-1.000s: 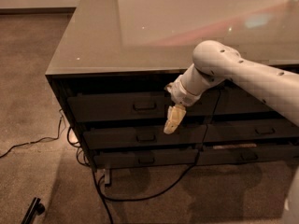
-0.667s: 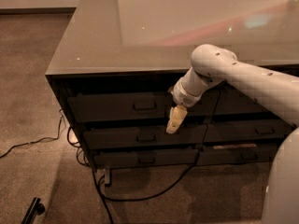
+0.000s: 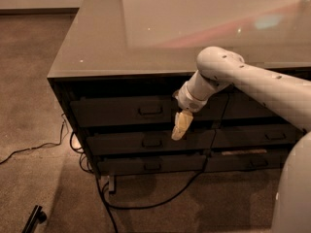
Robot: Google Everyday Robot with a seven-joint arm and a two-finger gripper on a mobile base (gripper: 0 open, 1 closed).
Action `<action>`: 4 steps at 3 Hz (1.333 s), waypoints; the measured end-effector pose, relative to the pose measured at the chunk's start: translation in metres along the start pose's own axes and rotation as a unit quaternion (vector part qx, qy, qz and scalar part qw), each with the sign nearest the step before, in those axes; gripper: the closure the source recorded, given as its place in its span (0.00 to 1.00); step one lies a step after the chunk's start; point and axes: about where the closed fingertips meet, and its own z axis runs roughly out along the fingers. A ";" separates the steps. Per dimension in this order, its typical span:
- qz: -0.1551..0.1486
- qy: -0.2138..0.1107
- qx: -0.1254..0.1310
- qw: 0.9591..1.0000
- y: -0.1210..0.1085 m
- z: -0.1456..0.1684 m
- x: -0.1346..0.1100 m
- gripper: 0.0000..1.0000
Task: Open top drawer
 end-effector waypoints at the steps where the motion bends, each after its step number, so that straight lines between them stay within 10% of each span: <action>1: -0.008 0.001 -0.003 1.000 -0.004 0.002 -0.003 0.00; 4: 0.014 0.029 0.028 0.999 -0.033 0.000 0.017 0.00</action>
Offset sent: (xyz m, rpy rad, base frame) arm 0.0332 -0.0038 0.0147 -0.0094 -0.0593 -0.0055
